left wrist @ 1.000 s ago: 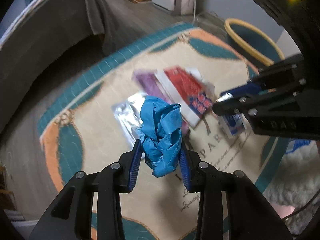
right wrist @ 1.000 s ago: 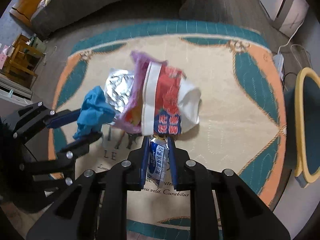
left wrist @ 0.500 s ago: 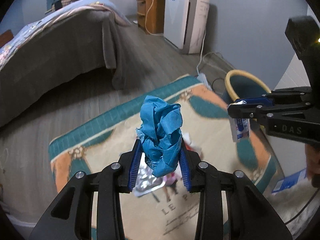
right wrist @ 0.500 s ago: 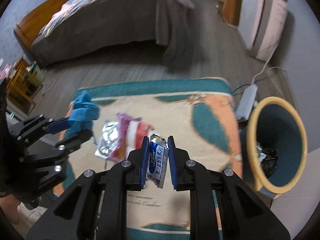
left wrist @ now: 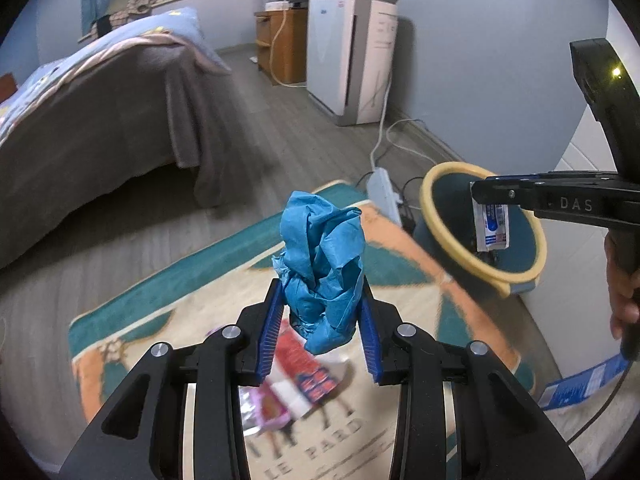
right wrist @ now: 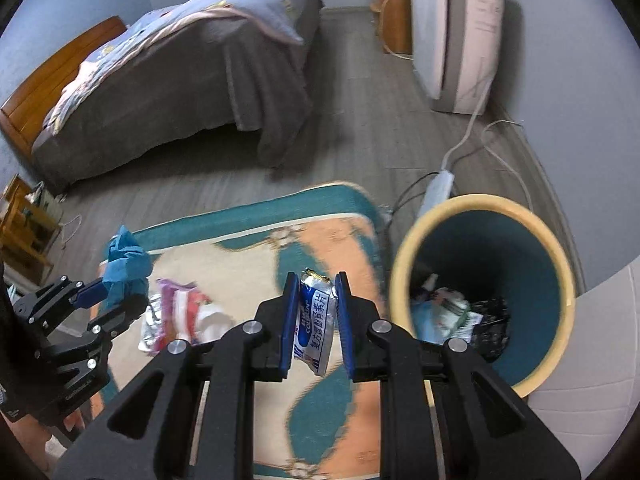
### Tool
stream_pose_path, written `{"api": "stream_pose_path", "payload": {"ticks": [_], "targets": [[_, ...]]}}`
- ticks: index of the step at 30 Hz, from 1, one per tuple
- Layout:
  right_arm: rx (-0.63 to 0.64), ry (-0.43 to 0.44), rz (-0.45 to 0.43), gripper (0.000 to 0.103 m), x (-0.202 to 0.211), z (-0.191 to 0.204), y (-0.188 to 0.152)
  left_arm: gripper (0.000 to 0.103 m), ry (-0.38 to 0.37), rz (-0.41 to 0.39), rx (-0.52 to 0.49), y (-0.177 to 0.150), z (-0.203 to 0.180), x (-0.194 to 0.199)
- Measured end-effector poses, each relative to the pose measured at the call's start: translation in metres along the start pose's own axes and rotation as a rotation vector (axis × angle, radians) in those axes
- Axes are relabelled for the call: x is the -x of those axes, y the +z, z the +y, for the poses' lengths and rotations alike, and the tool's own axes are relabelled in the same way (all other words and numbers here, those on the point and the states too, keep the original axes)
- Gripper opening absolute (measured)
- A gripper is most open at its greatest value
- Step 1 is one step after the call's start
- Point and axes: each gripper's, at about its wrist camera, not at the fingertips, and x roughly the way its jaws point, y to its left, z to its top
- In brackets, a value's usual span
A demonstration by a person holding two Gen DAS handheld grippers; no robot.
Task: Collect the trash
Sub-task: 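Carry glove and small box over the bin and open both tools to drop them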
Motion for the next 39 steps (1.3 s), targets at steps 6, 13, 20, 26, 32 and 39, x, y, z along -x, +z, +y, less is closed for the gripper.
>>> {"api": "stream_pose_path", "payload": {"ticks": [6, 13, 20, 26, 32, 39], "targets": [[-0.060, -0.030, -0.017, 0.018, 0.007, -0.043, 0.002, 0.037, -0.032, -0.008, -0.020, 0.015, -0.030, -0.020], [-0.132, -0.080, -0.047, 0.018, 0.017, -0.092, 0.007, 0.037, -0.070, -0.006, -0.063, 0.027, -0.068, -0.042], [-0.220, -0.106, -0.043, 0.018, 0.018, -0.135, -0.001, 0.037, -0.108, 0.010, -0.108, 0.033, -0.106, -0.062], [-0.293, -0.139, -0.012, 0.018, 0.011, -0.169, -0.012, 0.037, -0.142, 0.025, -0.157, 0.037, -0.142, -0.080], [-0.317, -0.165, 0.021, 0.018, 0.003, -0.185, -0.022, 0.037, -0.176, 0.061, -0.235, 0.031, -0.182, -0.102], [-0.336, -0.206, 0.006, 0.019, 0.006, -0.195, -0.024, 0.037, -0.186, 0.080, -0.273, 0.025, -0.205, -0.120]]}}
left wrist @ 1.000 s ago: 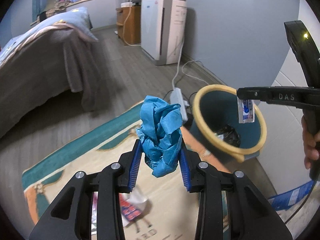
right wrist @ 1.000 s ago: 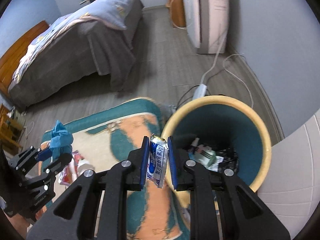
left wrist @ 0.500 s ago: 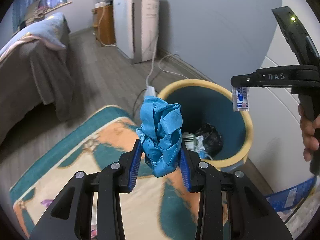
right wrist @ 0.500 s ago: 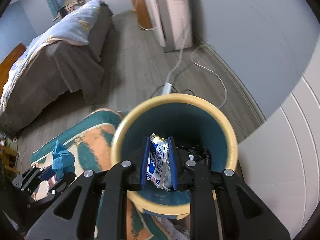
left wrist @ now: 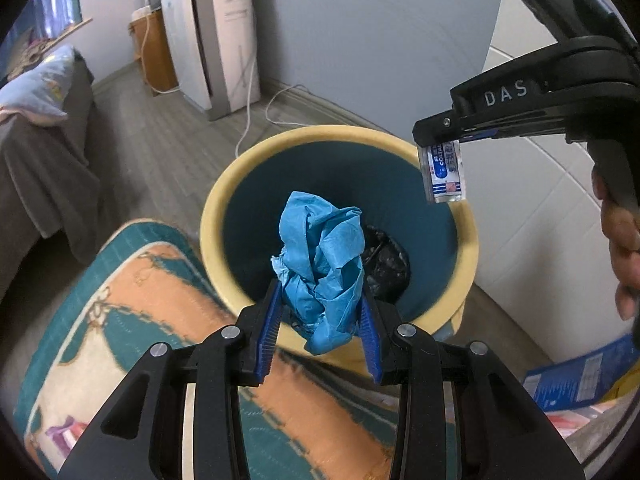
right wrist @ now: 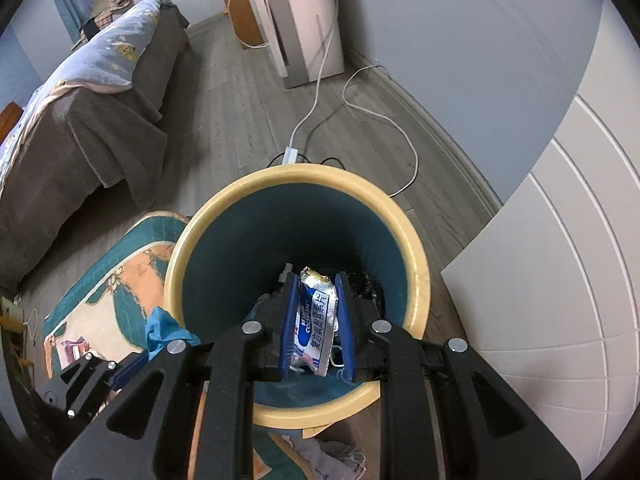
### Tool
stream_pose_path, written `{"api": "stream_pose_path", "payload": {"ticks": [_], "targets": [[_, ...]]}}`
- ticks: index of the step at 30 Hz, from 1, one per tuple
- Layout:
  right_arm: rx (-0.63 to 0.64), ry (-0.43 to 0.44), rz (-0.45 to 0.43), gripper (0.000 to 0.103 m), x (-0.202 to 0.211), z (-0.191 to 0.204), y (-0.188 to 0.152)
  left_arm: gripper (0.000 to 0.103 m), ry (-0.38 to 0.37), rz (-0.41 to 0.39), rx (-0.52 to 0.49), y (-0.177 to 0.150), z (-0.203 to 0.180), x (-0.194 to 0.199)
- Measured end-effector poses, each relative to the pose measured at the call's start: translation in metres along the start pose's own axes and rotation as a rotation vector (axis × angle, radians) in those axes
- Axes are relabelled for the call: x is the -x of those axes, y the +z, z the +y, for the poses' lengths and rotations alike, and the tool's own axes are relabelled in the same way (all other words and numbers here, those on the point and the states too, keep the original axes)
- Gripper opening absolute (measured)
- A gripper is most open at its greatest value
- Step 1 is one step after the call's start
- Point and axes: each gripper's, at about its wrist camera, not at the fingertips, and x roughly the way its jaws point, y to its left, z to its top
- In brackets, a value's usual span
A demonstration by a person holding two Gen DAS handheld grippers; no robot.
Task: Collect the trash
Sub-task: 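Carry glove and small box over the bin and open both tools to drop them, then move both open tools back over the wrappers on the cushion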
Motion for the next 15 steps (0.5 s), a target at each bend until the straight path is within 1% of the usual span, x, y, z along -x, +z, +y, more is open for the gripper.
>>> {"api": "stream_pose_path", "payload": {"ticks": [2, 3, 4, 5, 6, 7, 8, 9, 10, 12, 13, 15], "targets": [[0.013, -0.012, -0.024, 0.020, 0.003, 0.001, 0.002, 0.039, -0.006, -0.014, 0.007, 0.002, -0.001, -0.002], [0.017, -0.022, -0.031, 0.030, 0.005, 0.001, 0.003, 0.042, -0.001, -0.020, 0.008, 0.004, -0.001, -0.003], [0.021, -0.030, -0.042, 0.047, 0.007, 0.001, 0.003, 0.050, 0.008, -0.026, 0.010, 0.005, -0.001, -0.003], [0.021, -0.038, -0.057, 0.054, 0.009, 0.000, 0.004, 0.056, 0.010, -0.033, 0.013, 0.004, 0.001, -0.003], [0.019, -0.041, -0.064, 0.061, 0.011, 0.000, 0.005, 0.068, 0.019, -0.048, 0.021, 0.005, 0.003, -0.001], [0.017, -0.042, -0.067, 0.061, 0.012, 0.000, 0.005, 0.077, 0.026, -0.058, 0.027, 0.006, 0.002, -0.001], [0.015, -0.040, -0.069, 0.062, 0.013, 0.000, 0.006, 0.080, 0.033, -0.066, 0.034, 0.006, 0.004, 0.001], [0.012, -0.040, -0.073, 0.068, 0.014, 0.000, 0.007, 0.088, 0.042, -0.073, 0.040, 0.007, 0.005, 0.002], [0.009, -0.043, -0.078, 0.080, 0.015, 0.002, 0.007, 0.096, 0.053, -0.078, 0.045, 0.007, 0.007, 0.004], [0.009, -0.049, -0.097, 0.091, 0.021, 0.005, 0.008, 0.097, 0.079, -0.090, 0.044, 0.008, 0.009, 0.009], [0.011, -0.048, -0.105, 0.094, 0.023, 0.006, 0.009, 0.097, 0.088, -0.093, 0.038, 0.008, 0.010, 0.012], [0.013, -0.044, -0.118, 0.097, 0.029, 0.012, 0.010, 0.097, 0.107, -0.097, 0.023, 0.006, 0.009, 0.018]]}}
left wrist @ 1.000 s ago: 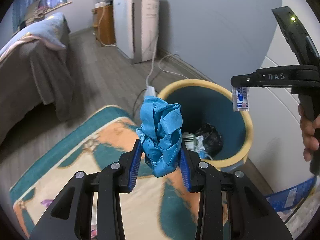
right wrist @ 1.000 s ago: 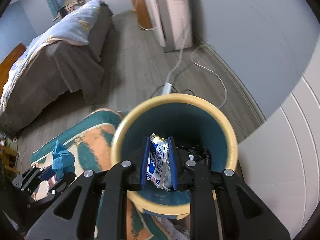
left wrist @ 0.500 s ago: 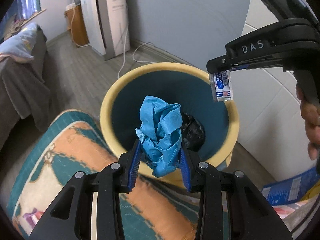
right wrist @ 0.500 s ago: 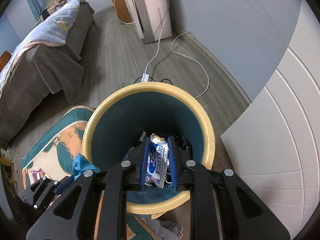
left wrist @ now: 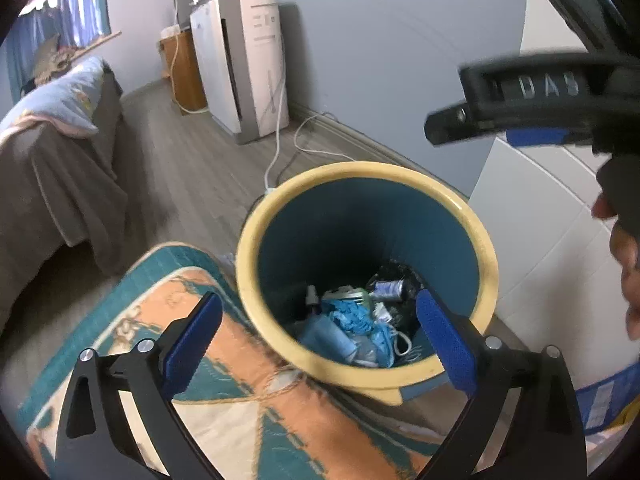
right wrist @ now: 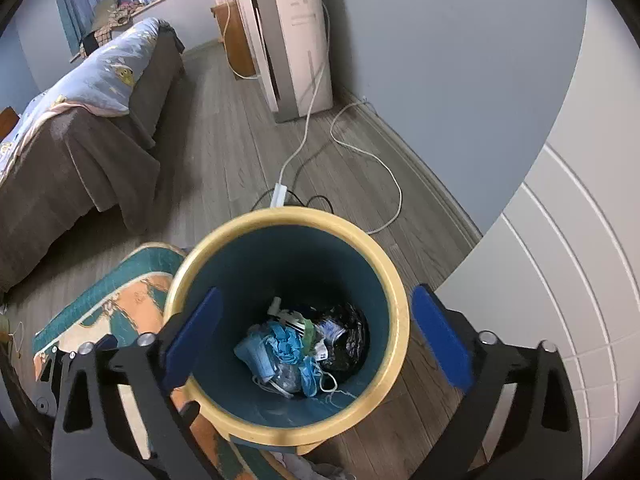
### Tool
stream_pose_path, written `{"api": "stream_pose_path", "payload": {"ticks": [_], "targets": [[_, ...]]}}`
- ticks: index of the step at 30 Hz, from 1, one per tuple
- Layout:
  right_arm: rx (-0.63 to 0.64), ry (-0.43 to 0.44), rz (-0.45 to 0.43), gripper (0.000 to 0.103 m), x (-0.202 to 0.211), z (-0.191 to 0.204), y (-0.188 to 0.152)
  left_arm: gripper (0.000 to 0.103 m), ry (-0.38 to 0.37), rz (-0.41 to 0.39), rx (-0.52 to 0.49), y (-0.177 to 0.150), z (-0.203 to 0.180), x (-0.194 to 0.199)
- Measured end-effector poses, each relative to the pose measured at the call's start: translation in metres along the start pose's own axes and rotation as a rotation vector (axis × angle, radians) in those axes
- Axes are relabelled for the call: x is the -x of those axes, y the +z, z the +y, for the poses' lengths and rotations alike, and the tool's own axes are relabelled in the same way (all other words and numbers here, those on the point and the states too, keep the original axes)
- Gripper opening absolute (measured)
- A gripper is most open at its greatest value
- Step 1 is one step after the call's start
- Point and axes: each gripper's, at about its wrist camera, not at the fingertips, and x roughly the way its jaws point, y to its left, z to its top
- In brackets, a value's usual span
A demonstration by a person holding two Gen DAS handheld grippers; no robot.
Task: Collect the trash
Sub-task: 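Move both open tools back over the wrappers on the cushion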
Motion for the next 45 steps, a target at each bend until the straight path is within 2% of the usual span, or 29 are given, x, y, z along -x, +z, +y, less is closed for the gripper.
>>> {"api": "stream_pose_path", "payload": {"ticks": [5, 9, 14, 22, 33, 39, 45], "targets": [[0.009, 0.019, -0.016, 0.097, 0.012, 0.014, 0.002, 0.097, 0.025, -0.023, -0.012, -0.006, 0.005, 0.026], [0.016, 0.048, -0.033, 0.097, 0.023, 0.033, 0.003, 0.097, 0.032, -0.035, 0.017, -0.010, 0.022, 0.045], [0.043, 0.083, -0.042, 0.097, 0.032, 0.061, 0.002, 0.097, 0.084, -0.047, 0.083, -0.020, 0.055, 0.072], [0.102, 0.086, -0.019, 0.097, 0.029, 0.107, -0.007, 0.098, 0.166, -0.050, 0.210, -0.045, 0.118, 0.111], [0.229, 0.117, 0.023, 0.097, 0.021, 0.195, -0.032, 0.098, 0.276, -0.051, 0.313, -0.086, 0.192, 0.153], [0.306, 0.117, 0.051, 0.097, 0.011, 0.243, -0.050, 0.098, 0.324, -0.033, 0.324, -0.111, 0.222, 0.169], [0.363, 0.129, 0.114, 0.097, -0.009, 0.284, -0.074, 0.098, 0.361, -0.007, 0.338, -0.136, 0.250, 0.177]]}}
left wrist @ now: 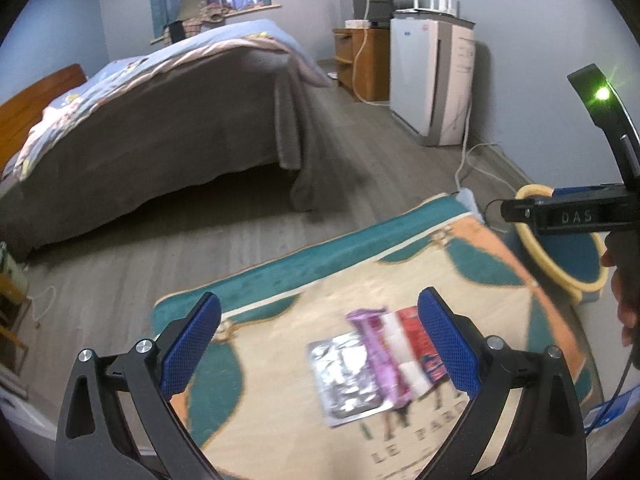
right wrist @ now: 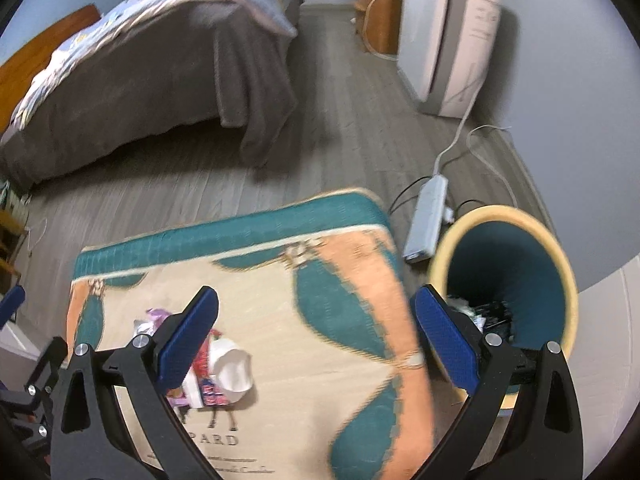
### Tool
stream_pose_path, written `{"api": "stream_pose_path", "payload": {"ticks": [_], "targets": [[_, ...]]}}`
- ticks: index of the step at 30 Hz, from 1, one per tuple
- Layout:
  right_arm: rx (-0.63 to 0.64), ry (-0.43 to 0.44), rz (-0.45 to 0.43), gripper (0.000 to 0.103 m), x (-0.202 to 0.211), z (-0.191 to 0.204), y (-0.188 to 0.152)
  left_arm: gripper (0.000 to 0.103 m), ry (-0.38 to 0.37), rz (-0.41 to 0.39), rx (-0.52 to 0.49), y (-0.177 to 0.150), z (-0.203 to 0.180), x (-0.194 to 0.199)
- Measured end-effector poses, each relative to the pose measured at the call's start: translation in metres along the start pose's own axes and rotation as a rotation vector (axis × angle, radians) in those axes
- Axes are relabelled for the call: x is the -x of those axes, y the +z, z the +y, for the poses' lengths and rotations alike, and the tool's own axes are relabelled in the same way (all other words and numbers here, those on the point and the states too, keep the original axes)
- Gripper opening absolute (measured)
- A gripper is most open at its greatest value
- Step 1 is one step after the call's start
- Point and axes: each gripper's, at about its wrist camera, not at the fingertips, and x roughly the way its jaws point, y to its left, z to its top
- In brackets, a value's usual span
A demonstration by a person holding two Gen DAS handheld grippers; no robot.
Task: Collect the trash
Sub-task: 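Move both open tools back over the wrappers on the cushion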
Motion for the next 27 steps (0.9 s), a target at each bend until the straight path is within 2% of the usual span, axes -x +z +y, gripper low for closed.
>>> {"api": "stream_pose_path", "payload": {"ticks": [9, 18, 25, 26, 27], "targets": [[0.099, -0.021, 0.108, 0.097, -0.043, 0.046, -0.012, 0.098, 0.062, 0.103, 0.051, -0.026, 0.040, -0.027], [0.128, -0.021, 0.163, 0.097, -0.058, 0.055, -0.026, 0.098, 0.056, 0.272, 0.093, -0.060, 0.037, -0.068], [0.149, 0.018, 0.211, 0.097, -0.066, 0.055, -0.038, 0.098, 0.048, 0.284, 0.065, -0.061, 0.026, -0.076], [0.151, 0.034, 0.228, 0.096, -0.069, 0.057, -0.041, 0.098, 0.048, 0.285, 0.064, -0.060, 0.026, -0.077], [0.150, 0.047, 0.243, 0.091, -0.071, 0.058, -0.043, 0.098, 0.051, 0.285, 0.060, -0.061, 0.026, -0.077]]}}
